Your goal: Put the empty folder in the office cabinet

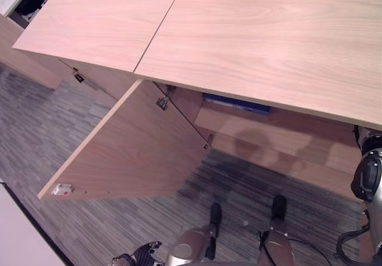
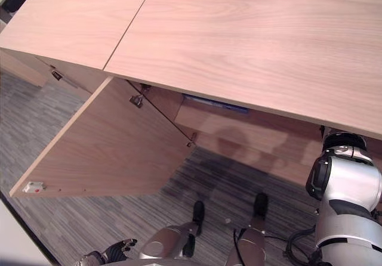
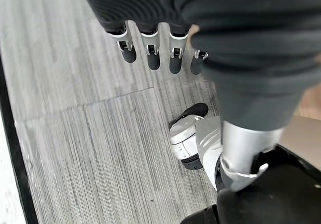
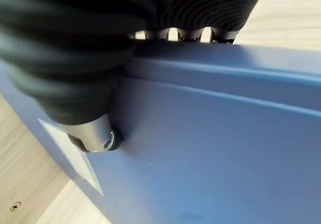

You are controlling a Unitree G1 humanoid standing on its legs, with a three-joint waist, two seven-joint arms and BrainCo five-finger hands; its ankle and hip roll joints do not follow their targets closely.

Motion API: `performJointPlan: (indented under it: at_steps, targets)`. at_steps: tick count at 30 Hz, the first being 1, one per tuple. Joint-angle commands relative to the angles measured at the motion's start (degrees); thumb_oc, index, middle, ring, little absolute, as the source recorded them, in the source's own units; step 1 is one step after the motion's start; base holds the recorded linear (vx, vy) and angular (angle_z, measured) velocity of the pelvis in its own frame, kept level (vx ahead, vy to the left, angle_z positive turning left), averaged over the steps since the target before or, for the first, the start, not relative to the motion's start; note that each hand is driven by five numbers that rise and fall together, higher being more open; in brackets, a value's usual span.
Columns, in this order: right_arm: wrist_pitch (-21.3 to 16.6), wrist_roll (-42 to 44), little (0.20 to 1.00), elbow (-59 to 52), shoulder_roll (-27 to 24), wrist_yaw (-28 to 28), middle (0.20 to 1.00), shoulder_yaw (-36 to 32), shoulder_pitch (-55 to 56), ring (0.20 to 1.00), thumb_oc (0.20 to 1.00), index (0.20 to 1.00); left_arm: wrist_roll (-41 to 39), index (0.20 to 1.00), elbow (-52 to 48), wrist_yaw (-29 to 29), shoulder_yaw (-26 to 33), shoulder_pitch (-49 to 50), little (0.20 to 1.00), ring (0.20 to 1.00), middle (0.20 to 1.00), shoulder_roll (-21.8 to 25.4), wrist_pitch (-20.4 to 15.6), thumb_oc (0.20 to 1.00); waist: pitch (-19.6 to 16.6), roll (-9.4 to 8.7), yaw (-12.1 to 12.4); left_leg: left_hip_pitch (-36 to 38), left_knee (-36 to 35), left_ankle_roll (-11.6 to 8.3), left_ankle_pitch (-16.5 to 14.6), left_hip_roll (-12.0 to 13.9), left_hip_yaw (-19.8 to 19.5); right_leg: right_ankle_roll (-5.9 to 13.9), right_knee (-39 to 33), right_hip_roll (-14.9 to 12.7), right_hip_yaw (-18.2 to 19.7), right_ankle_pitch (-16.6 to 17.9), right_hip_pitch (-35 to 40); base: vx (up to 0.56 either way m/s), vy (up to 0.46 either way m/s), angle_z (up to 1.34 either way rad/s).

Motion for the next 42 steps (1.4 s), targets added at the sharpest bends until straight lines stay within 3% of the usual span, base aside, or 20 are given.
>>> performJointPlan:
  at_steps: [1, 6, 10, 12, 13, 14, 15, 17, 24, 39, 40, 42]
  targets:
    - [0.6, -3.8, 0.2, -3.1, -7.1, 2.6, 0.2, 8.3, -8.0, 0.2, 0.2, 0.2, -2.1, 1.0, -1.2, -0.3, -2.4, -0.5, 1.0, 1.0, 1.0, 2.1, -1.1, 1.0, -0.9, 1.92, 4.6, -4.9, -0.1, -1.54, 0.8, 0.2, -0.4, 2.22, 9.9, 3.1, -1.4, -9.5, -1.9, -0.06, 0.059, -0.23]
    - [1.7, -4.2, 0.2, -2.4, -9.0, 3.4, 0.2, 11.2, -11.7, 0.2, 0.2, 0.2, -3.9, 1.0, -3.4, 0.2, -2.7, -1.1, 1.0, 1.0, 1.0, 3.0, -1.3, 1.0, 2.4, 4.07, 5.5, -8.4, 4.1, -1.12, -0.2, -0.6, 0.5, 2.05, 13.6, 2.0, -1.1, -10.0, -6.1, -0.08, 0.024, -0.05]
    - [2.3, -3.8, 0.2, -1.3, -10.3, 3.3, 0.2, 13.2, -14.7, 0.2, 0.2, 0.2, -5.3, 1.0, -4.5, 0.7, -2.6, -1.8, 1.0, 1.0, 1.0, 4.1, -1.1, 1.0, 5.0, 4.65, 5.7, -13.2, 10.8, -1.13, -3.3, -1.2, 0.9, 1.77, 18.2, 0.9, -0.9, -12.7, -9.6, -0.04, -0.035, -0.01]
    - [2.0, -2.8, 0.2, -1.6, -10.9, 3.3, 0.2, 13.4, -15.6, 0.2, 0.2, 0.2, -5.5, 1.0, -5.8, 0.8, -3.3, -2.0, 1.0, 1.0, 1.0, 4.8, -1.1, 1.0, 6.7, 5.2, 5.4, -19.9, 18.2, -1.07, -5.5, -1.5, 1.3, 1.07, 23.9, -0.4, -0.8, -15.1, -14.0, -0.06, -0.079, 0.04]
    - [1.8, -2.7, 0.2, -1.5, -11.1, 3.4, 0.2, 13.5, -15.6, 0.2, 0.2, 0.2, -5.7, 1.0, -5.9, 0.9, -3.4, -2.1, 1.0, 1.0, 1.0, 5.0, -1.0, 1.0, 7.1, 5.29, 5.3, -21.5, 19.7, -0.99, -5.2, -1.3, 1.7, 0.7, 25.2, -0.8, -1.2, -14.7, -15.2, 0.01, -0.064, 0.07]
    - [1.8, -2.6, 0.2, -1.5, -11.4, 3.3, 0.2, 13.9, -15.7, 0.2, 0.2, 0.2, -6.7, 1.0, -7.1, 0.5, -3.6, -2.3, 1.0, 1.0, 1.0, 5.5, -1.2, 1.0, 7.0, 5.53, 5.1, -23.5, 22.7, -1.23, -7.6, -1.2, 1.3, 0.77, 27.8, -1.1, -0.2, -17.1, -17.0, -0.08, -0.034, 0.08]
    - [1.8, -2.6, 0.2, -1.4, -11.5, 3.3, 0.2, 13.9, -15.7, 0.2, 0.2, 0.2, -6.9, 1.0, -7.4, 0.4, -3.6, -2.2, 1.0, 1.0, 1.0, 5.7, -1.1, 1.0, 7.1, 5.52, 5.1, -24.8, 23.3, -1.06, -6.6, -1.2, 1.8, 0.42, 28.1, -1.4, -0.7, -15.9, -18.2, 0.07, -0.049, 0.11]
    - [2.0, -2.5, 0.2, -1.0, -11.6, 3.5, 0.2, 14.3, -15.7, 0.2, 0.2, 0.2, -8.3, 1.0, -10.0, -0.3, -3.7, -1.6, 1.0, 1.0, 1.0, 7.3, -1.2, 1.0, 7.1, 6.06, 5.3, -27.4, 27.8, -1.03, -9.8, -0.6, 1.5, 0.17, 32.5, -1.9, 0.3, -19.1, -20.8, 0.06, -0.057, 0.25]
    - [1.3, -1.7, 0.2, -0.9, -12.2, 3.0, 0.2, 12.8, -14.8, 0.2, 0.2, 0.2, -8.0, 1.0, -13.7, -1.5, -4.7, -0.1, 1.0, 1.0, 1.0, 10.0, -1.2, 1.0, 7.5, 7.48, 5.9, -34.0, 36.2, -1.1, -13.1, 0.6, 2.9, -1.21, 41.9, -3.6, 0.2, -23.4, -28.1, 0.05, -0.074, 0.09]
    - [0.4, -0.8, 0.2, -1.4, -13.7, 2.9, 0.2, 13.8, -17.2, 0.2, 0.2, 0.2, -5.3, 1.0, -9.1, -0.3, -4.4, 1.6, 1.0, 1.0, 1.0, 7.0, -0.9, 1.0, 4.4, 7.83, 7.2, -34.6, 35.1, -1.17, -13.5, 0.2, 4.1, -1.29, 43.9, -6.0, -1.0, -24.2, -30.4, 0.05, -0.006, 0.04]
    - [0.0, -0.7, 0.2, -1.5, -11.9, 2.0, 0.2, 14.5, -18.0, 0.2, 0.2, 0.2, -5.6, 1.0, -11.2, -0.6, -7.3, -1.8, 1.0, 1.0, 1.0, 5.6, 0.2, 1.0, 4.0, 7.18, 6.5, -34.5, 34.8, -1.21, -13.5, 0.2, 4.2, -1.19, 43.7, -6.0, -1.1, -24.2, -30.3, 0.01, -0.001, 0.05]
    - [0.1, -1.3, 0.2, -1.4, -12.6, 0.1, 0.2, 15.5, -19.9, 0.2, 0.2, 0.2, -7.6, 1.0, -10.3, 0.4, -5.9, -1.9, 1.0, 1.0, 1.0, 5.0, 0.8, 1.0, 4.2, 7.65, 7.1, -34.2, 34.2, -1.13, -13.4, 0.1, 4.3, -1.11, 43.6, -6.3, -1.2, -24.2, -30.2, -0.01, 0.005, 0.08]
